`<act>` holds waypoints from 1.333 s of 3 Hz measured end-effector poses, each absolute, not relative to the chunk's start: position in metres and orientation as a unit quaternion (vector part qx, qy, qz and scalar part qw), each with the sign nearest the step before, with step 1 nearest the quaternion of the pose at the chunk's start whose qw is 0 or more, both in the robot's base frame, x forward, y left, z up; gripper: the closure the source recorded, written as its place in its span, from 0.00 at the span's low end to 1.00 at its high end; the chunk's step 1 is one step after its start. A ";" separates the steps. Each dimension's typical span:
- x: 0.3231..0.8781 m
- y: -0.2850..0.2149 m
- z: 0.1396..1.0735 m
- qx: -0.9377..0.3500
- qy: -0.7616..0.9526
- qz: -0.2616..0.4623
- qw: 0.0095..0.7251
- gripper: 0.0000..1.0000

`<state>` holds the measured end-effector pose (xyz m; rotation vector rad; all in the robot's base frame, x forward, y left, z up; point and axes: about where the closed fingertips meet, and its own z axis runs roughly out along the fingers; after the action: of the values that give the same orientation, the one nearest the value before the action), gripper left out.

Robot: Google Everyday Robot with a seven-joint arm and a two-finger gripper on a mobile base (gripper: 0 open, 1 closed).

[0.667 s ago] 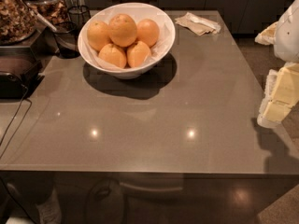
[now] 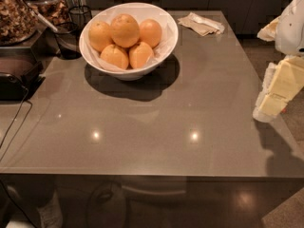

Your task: Pick orange from white bowl

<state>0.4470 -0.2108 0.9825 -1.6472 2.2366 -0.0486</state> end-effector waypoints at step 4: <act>0.554 -0.142 1.001 -0.568 0.793 0.061 0.214 0.00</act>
Offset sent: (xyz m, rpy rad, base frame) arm 0.0788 0.0644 0.0225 0.1201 0.1028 0.0367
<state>0.5536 -0.1416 1.0010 -1.5759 2.1995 0.1682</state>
